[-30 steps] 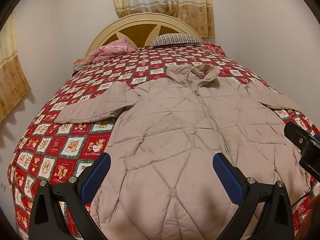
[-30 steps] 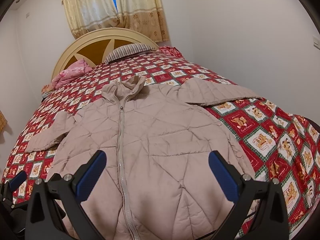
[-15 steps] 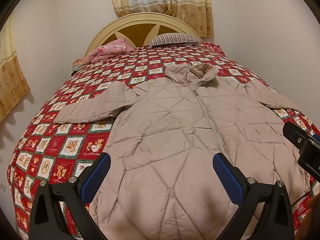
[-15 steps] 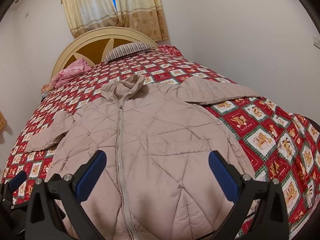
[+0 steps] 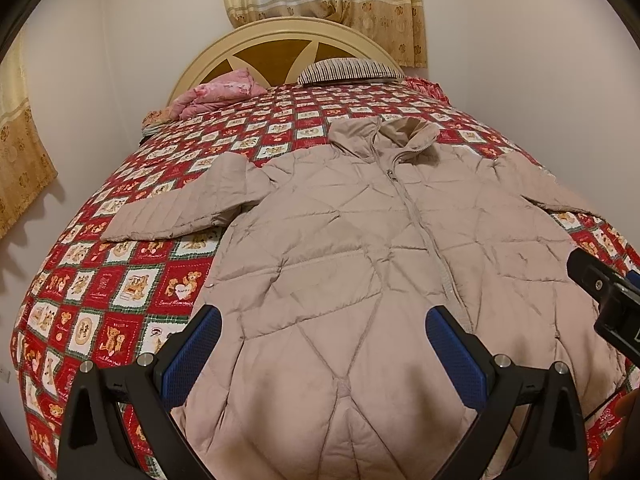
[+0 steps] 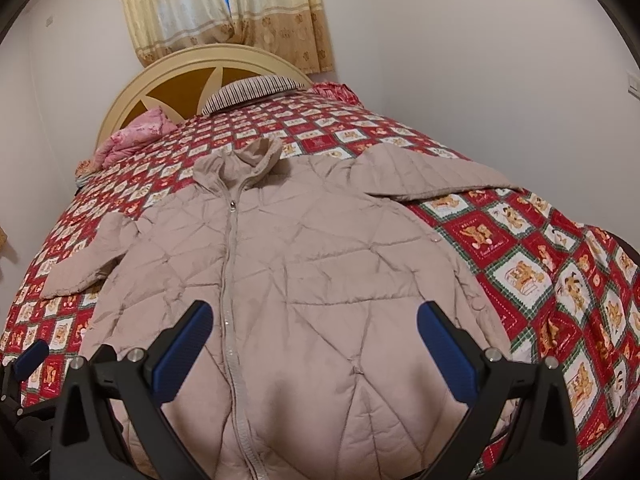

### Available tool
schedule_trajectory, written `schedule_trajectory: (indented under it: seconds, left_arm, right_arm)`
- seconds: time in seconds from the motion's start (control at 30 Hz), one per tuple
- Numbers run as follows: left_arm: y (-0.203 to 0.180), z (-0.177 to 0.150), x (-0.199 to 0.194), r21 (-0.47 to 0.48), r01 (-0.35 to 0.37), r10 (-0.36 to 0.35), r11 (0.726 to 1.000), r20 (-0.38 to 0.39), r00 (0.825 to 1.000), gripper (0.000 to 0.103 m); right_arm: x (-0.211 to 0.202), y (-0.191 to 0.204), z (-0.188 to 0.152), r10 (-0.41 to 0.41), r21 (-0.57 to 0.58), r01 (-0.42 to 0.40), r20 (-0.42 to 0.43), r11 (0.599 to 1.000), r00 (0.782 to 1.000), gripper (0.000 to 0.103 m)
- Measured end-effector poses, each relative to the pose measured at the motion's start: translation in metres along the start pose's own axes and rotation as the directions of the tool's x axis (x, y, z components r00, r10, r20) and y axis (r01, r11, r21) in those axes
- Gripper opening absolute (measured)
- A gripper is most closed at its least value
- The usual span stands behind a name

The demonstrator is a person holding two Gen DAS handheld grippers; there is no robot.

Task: Fold large clothes
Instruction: 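Grasp the jacket sleeve with the right tool and fold it across the body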

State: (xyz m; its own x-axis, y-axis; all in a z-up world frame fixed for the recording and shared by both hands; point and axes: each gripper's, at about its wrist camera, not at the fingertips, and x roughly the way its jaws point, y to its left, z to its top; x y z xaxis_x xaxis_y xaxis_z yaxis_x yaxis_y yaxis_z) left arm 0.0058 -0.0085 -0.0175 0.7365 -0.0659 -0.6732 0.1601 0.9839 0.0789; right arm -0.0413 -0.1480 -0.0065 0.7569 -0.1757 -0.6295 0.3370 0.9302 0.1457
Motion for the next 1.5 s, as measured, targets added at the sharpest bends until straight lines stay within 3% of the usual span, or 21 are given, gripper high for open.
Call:
schedule_trajectory:
  seconds: [0.17,0.33,0.4,0.53,0.63,0.73,0.83,1.03,1.2,1.23,1.3,1.33,1.37,1.4,1.5]
  left_arm:
    - [0.009,0.007,0.015,-0.014,0.019,-0.019,1.0,-0.005,1.0,0.102]
    - [0.03,0.036,0.051,-0.061,0.096,-0.099,0.993,-0.04,0.994,0.102]
    - [0.038,0.049,0.069,-0.075,0.084,-0.088,0.994,-0.054,0.995,0.102]
    - [0.054,0.067,0.11,-0.092,-0.002,-0.001,0.996,-0.036,0.999,0.102]
    - [0.06,0.071,0.139,-0.082,-0.078,0.078,0.994,-0.008,0.997,0.102]
    - [0.064,0.068,0.168,-0.084,-0.119,0.114,0.989,-0.061,0.992,0.102]
    - [0.07,0.061,0.189,-0.11,-0.109,0.096,0.988,-0.115,0.989,0.102]
    - [0.059,0.053,0.204,-0.074,-0.159,0.147,0.985,-0.142,0.979,0.102]
    - [0.048,0.051,0.208,-0.03,-0.196,0.19,0.98,-0.137,0.972,0.102]
    - [0.048,0.051,0.208,-0.029,-0.196,0.191,0.98,-0.139,0.972,0.102]
    - [0.05,0.051,0.21,-0.032,-0.192,0.185,0.981,-0.144,0.972,0.102]
    - [0.051,0.05,0.211,-0.035,-0.188,0.181,0.982,-0.146,0.973,0.102]
    - [0.051,0.05,0.211,-0.037,-0.186,0.178,0.982,-0.149,0.973,0.102]
    - [0.051,0.05,0.212,-0.038,-0.184,0.176,0.982,-0.152,0.973,0.102]
    - [0.049,0.05,0.213,-0.037,-0.182,0.174,0.983,-0.154,0.973,0.102]
  right_arm:
    - [0.01,-0.006,0.003,-0.005,-0.01,0.005,-0.009,1.0,1.0,0.103]
    - [0.035,-0.058,0.035,-0.02,0.08,0.023,-0.033,0.997,0.999,0.103]
    - [0.049,-0.082,0.051,-0.048,0.107,0.052,-0.041,0.993,0.998,0.103]
    - [0.092,-0.149,0.088,-0.164,0.148,0.168,-0.042,0.975,0.986,0.103]
    - [0.125,-0.202,0.105,-0.256,0.249,0.264,-0.067,0.932,0.964,0.1]
    - [0.161,-0.255,0.116,-0.27,0.371,0.297,-0.125,0.88,0.955,0.092]
    - [0.186,-0.283,0.123,-0.259,0.445,0.3,-0.152,0.844,0.954,0.084]
    - [0.228,-0.33,0.125,-0.206,0.635,0.287,-0.2,0.717,0.958,0.083]
    - [0.241,-0.342,0.136,-0.249,0.654,0.312,-0.19,0.689,0.95,0.082]
    - [0.243,-0.345,0.136,-0.265,0.65,0.328,-0.197,0.686,0.944,0.079]
    - [0.244,-0.351,0.136,-0.315,0.622,0.375,-0.209,0.688,0.926,0.06]
    - [0.246,-0.352,0.136,-0.323,0.612,0.384,-0.214,0.692,0.922,0.041]
    - [0.245,-0.356,0.135,-0.302,0.62,0.359,-0.2,0.697,0.932,0.021]
    - [0.244,-0.361,0.132,-0.27,0.642,0.322,-0.181,0.696,0.946,0.015]
    - [0.233,-0.365,0.133,-0.247,0.643,0.287,-0.155,0.71,0.957,0.01]
